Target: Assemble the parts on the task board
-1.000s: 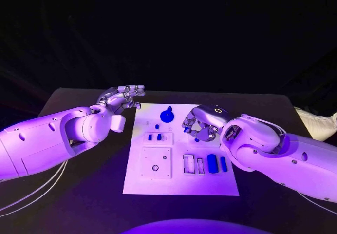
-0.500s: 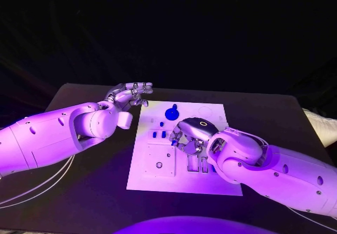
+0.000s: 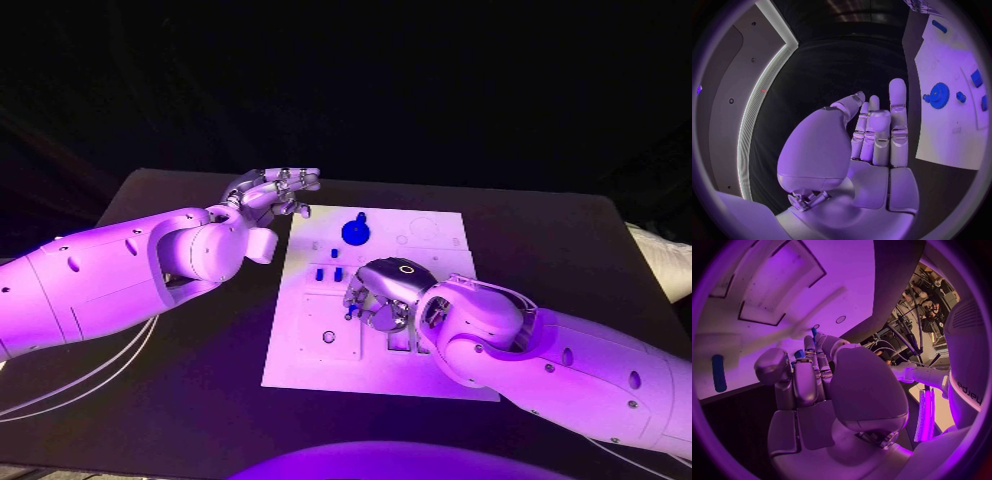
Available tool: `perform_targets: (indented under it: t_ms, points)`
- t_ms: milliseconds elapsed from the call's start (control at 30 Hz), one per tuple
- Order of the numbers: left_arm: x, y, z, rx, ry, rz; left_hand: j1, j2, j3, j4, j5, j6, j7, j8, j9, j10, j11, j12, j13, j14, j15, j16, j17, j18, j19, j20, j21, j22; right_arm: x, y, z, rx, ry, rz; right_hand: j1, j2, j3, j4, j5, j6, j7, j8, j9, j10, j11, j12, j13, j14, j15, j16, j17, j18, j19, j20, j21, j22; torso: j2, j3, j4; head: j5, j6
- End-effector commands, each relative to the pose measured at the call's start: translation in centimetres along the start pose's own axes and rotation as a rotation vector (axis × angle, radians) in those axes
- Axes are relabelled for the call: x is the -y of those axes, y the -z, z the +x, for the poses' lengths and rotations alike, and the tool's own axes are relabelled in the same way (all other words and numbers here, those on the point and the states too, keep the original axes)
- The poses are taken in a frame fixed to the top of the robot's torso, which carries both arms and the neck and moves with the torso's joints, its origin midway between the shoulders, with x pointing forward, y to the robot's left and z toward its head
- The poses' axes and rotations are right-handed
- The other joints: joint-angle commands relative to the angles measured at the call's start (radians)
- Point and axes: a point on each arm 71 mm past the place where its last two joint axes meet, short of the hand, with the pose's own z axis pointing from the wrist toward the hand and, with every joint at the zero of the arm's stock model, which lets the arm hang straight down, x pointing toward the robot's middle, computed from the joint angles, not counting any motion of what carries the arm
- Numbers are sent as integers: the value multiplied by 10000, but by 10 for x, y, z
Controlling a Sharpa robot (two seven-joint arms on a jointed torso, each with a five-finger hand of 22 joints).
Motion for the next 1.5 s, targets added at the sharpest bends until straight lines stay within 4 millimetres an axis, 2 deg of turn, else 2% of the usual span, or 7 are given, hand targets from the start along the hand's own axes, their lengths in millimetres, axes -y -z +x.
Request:
perform_targets:
  t_ms: [33, 300, 667, 1100, 1233, 1367, 1500]
  points:
    - [1, 0, 4, -252, 35, 50, -98, 37, -64, -16, 66, -70, 3, 60, -10, -48, 16, 67, 16, -45, 40, 11, -6, 167, -6, 50, -43, -15, -2, 0, 4, -299, 287, -170, -77, 44, -24, -70, 67, 28, 19, 68, 18, 46, 10, -33, 17, 409, -58, -41, -17, 48, 50, -16, 39, -8, -1, 5, -10, 20, -4]
    - [0, -1, 4, -268, 41, 42, -97, 51, -64, -14, 69, -72, 3, 67, -8, -56, 16, 78, 19, -49, 42, 9, -15, 167, -5, 52, -45, -17, -2, 0, 6, -387, 375, -237, -83, 43, -26, -72, 67, 29, 19, 68, 19, 48, 10, -36, 18, 408, -58, -43, -22, 50, 46, -17, 34, -16, -1, 14, -5, 38, -21]
    - [0, -1, 3, -268, 41, 29, -97, 51, -64, -14, 69, -72, 3, 67, -8, -56, 16, 78, 19, -49, 42, 9, -15, 167, -5, 52, -45, -17, -3, 0, 7, -512, 410, -256, -88, 44, -28, -74, 65, 32, 18, 68, 21, 52, 9, -37, 18, 408, -58, -41, -19, 50, 45, -17, 33, -18, 2, -4, 7, 52, -48]
    - [0, -1, 4, -293, 49, 3, -97, 51, -64, -14, 69, -72, 3, 67, -8, -56, 16, 78, 19, -49, 42, 9, -15, 167, -5, 52, -45, -17, -3, -1, 11, -764, 797, -217, -185, 22, -62, -108, 23, -12, 28, 29, 23, 15, 21, -118, 9, 402, -48, -36, -29, 53, 23, -19, 6, -51, -1, -3, -2, 71, -64]
    - [0, -1, 4, -316, 55, -29, -97, 51, -64, -14, 69, -72, 3, 67, -8, -56, 16, 78, 19, -49, 42, 9, -15, 167, -5, 52, -45, -17, -3, -2, 13, -637, 763, -168, -562, -143, -167, 1, 63, -585, 247, -224, -108, -618, 241, -486, -53, 385, 128, -48, -88, 52, -36, 72, -68, -154, -1, -1, -1, 74, -87]
    - [0, -1, 4, -355, 66, -80, -104, 55, -88, -18, 69, -95, 10, 85, -5, -106, 25, 114, 29, -54, 48, 18, -19, 169, -4, 58, -56, -24, -1, -4, 13, -440, 595, -137, -870, -354, -457, 80, -269, -1161, 454, -215, -252, -1409, 456, -471, -56, 359, 294, -29, -117, 130, -228, 206, -344, -578, 8, 11, 19, 73, -100]
    - [-1, -1, 4, -375, 71, -125, -112, 52, -99, -17, 68, -109, 14, 88, -5, -127, 30, 123, 31, -61, 51, 13, -34, 168, -5, 61, -60, -27, 0, -4, 12, -172, 474, -176, -872, -342, -607, 45, -296, -1332, 481, -200, -299, -1727, 510, -418, -42, 336, 331, -29, -152, 159, -295, 258, -450, -725, -8, 2, 2, 78, -104]
